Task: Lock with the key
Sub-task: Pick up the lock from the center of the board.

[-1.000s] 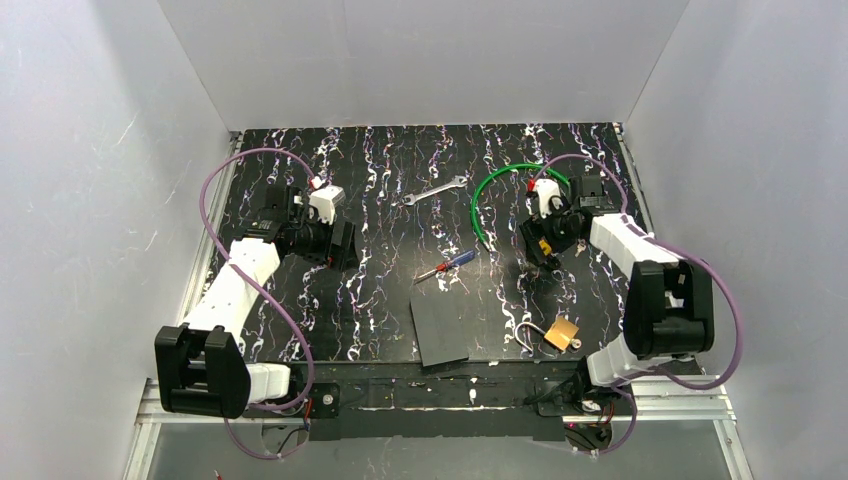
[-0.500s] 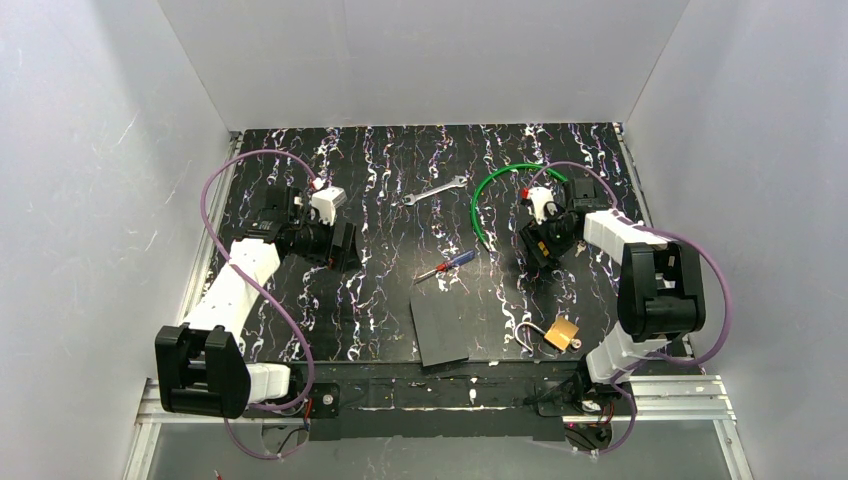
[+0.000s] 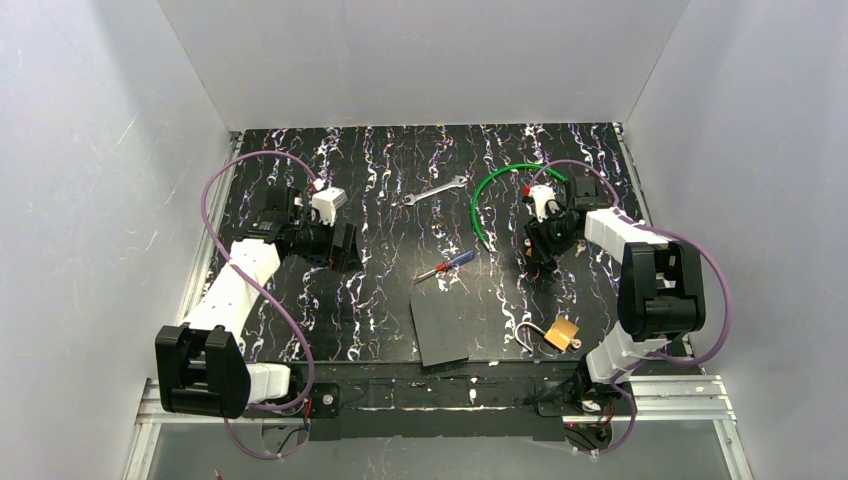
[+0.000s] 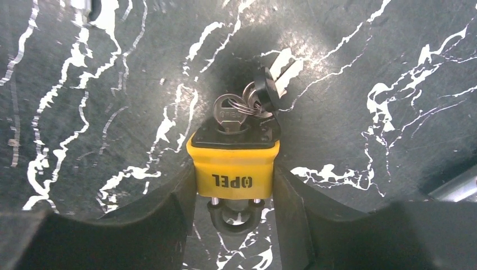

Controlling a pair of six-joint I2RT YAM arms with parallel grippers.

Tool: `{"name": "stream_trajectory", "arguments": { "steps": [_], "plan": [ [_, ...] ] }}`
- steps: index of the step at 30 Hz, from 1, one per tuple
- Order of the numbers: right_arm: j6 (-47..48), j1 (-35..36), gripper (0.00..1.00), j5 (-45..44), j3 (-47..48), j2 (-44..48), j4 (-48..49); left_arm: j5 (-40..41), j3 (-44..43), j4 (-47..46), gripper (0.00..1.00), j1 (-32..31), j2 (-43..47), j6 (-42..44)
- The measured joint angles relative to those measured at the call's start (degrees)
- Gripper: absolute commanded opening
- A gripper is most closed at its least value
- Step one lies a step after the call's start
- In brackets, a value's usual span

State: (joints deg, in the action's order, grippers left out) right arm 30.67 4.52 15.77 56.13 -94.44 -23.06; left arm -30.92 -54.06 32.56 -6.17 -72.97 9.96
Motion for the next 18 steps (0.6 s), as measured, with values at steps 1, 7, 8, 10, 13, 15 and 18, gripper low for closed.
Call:
{"name": "stream_trajectory", "arguments": {
  "steps": [1,7,8,10,13,15,18],
  "plan": [
    [-0.71,0.0,0.33,0.84,0.43,0.23,-0.48,-0.16,0.0,0.0,0.99,0.0,0.0,-0.1],
    [-11.81,0.0,0.17,7.79,3.51,4.93,-0.01,-0.79,-0.81,0.88,0.99,0.0,-0.22,-1.02],
    [-15.24,0.03,0.15,8.93,3.84,6.16,1.25,-1.02,-1.3,0.94,0.99,0.0,-0.2,-1.44],
    [-22.71,0.1,0.16,10.3,4.25,8.62,4.58,-1.55,-2.58,0.49,0.99,0.0,0.05,-2.64],
    [-34.17,0.19,0.17,10.41,4.61,11.3,10.18,-2.68,-4.61,-1.19,0.99,0.0,1.16,-5.58],
    [-41.48,0.59,0.2,10.03,4.65,12.07,14.02,-3.73,-6.57,-2.73,0.99,0.0,1.76,-8.32],
    [-52.2,1.77,0.21,8.46,4.64,12.23,18.9,-5.24,-9.98,-6.02,0.99,-0.34,1.86,-13.05]
  ]
}}
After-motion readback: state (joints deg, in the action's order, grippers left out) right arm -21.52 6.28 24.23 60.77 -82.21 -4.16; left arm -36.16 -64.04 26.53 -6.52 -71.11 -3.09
